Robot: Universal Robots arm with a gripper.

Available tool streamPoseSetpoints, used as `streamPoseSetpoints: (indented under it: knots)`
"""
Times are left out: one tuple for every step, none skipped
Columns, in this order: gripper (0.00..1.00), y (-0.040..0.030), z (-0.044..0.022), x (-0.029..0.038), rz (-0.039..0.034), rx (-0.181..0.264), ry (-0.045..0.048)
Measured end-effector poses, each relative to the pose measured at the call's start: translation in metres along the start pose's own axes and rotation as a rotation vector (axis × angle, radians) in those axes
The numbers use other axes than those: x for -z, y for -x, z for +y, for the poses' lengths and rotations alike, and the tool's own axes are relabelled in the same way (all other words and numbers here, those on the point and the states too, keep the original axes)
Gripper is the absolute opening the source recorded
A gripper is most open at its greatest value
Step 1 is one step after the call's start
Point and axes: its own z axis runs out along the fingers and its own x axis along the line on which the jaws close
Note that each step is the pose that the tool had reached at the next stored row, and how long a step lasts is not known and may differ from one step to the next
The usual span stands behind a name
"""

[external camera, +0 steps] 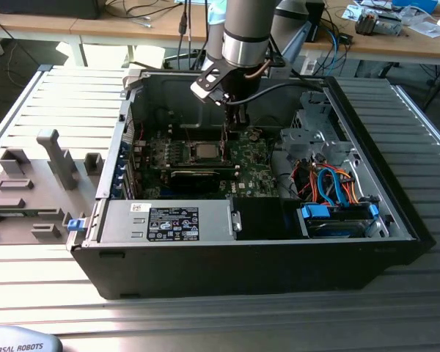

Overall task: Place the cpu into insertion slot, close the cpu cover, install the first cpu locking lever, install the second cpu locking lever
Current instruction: 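Close the cpu cover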

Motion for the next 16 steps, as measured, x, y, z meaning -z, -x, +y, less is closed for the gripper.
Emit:
streamPoseSetpoints:
  knots:
    - [0.11, -0.0001, -0.0010, -0.0001, 0.0000, 0.000, 0.0000]
    - [0.11, -0.0001, -0.0015, -0.0001, 0.0000, 0.000, 0.0000]
    - [0.11, -0.0002, -0.0024, -0.0002, 0.0000, 0.000, 0.0001]
    - [0.11, -0.0003, -0.0032, -0.0003, 0.0000, 0.000, 0.0000]
    - [0.11, -0.0003, -0.0037, -0.0003, 0.0000, 0.000, 0.0001]
    - [0.11, -0.0004, -0.0041, -0.0005, 0.0001, 0.000, 0.0001]
    - [0.11, -0.0004, -0.0047, -0.0006, 0.0000, 0.000, 0.0001]
    - [0.11, -0.0005, -0.0060, -0.0007, 0.0000, 0.000, 0.0000]
    - [0.11, -0.0007, -0.0073, -0.0008, 0.0000, 0.000, 0.0001]
    - [0.11, -0.0007, -0.0078, -0.0009, 0.0000, 0.000, 0.0000]
    - [0.11, -0.0008, -0.0086, -0.0011, 0.0001, 0.000, 0.0001]
    - [0.11, -0.0008, -0.0087, -0.0014, 0.0001, 0.000, 0.0001]
    - [0.11, -0.0009, -0.0090, -0.0018, 0.0001, 0.000, 0.0001]
    - [0.11, -0.0009, -0.0090, -0.0024, 0.0002, -0.001, 0.0001]
    - [0.11, -0.0009, -0.0091, -0.0029, 0.0002, -0.003, -0.0016]
    - [0.11, -0.0009, -0.0091, -0.0034, 0.0006, -0.006, -0.0053]
